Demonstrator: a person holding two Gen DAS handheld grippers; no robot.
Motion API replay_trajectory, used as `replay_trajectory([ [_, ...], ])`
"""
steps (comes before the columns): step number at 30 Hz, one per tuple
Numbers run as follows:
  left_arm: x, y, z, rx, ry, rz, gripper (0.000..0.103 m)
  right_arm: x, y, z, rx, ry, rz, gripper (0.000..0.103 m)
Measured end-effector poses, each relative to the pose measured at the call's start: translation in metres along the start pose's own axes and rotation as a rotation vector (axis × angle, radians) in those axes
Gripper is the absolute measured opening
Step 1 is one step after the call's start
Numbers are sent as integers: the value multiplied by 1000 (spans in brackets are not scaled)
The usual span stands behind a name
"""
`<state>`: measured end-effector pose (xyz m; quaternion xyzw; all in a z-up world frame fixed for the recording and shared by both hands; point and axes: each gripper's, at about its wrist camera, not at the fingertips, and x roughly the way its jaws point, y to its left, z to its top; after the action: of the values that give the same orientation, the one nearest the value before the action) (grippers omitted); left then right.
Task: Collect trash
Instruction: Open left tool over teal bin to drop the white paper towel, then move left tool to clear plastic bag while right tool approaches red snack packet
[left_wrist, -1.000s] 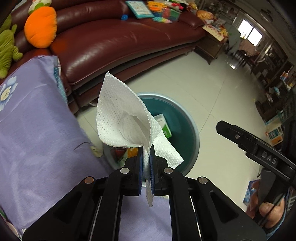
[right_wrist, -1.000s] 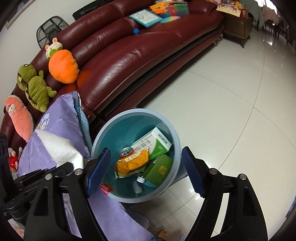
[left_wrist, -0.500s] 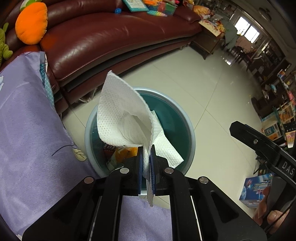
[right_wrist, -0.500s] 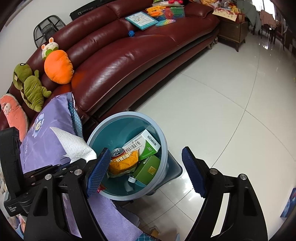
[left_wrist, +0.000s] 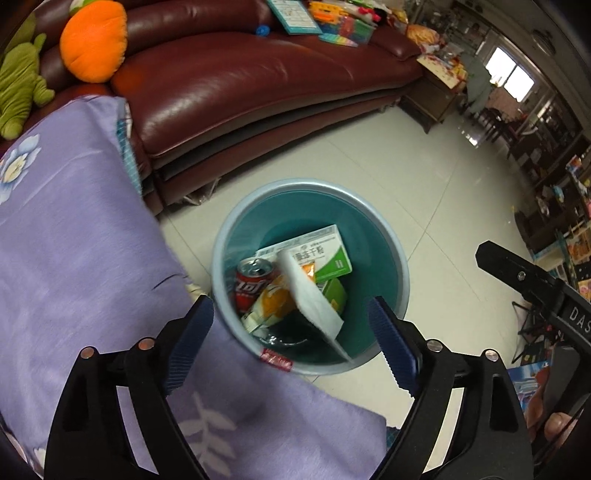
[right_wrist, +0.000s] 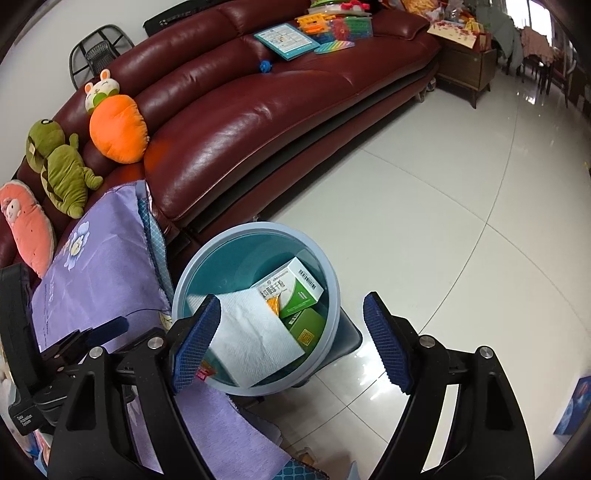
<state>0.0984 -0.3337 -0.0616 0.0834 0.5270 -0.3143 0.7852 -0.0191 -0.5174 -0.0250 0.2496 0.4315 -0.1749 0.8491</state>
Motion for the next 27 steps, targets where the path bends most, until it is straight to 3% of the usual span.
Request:
replay_trajectory([
  [9, -28, 21, -18, -42, -13, 10, 89, -17, 29, -7, -50, -8, 13, 80],
  [27, -114, 66, -56, -123, -125, 43, 92, -57, 101, -43, -166, -2, 70, 81],
])
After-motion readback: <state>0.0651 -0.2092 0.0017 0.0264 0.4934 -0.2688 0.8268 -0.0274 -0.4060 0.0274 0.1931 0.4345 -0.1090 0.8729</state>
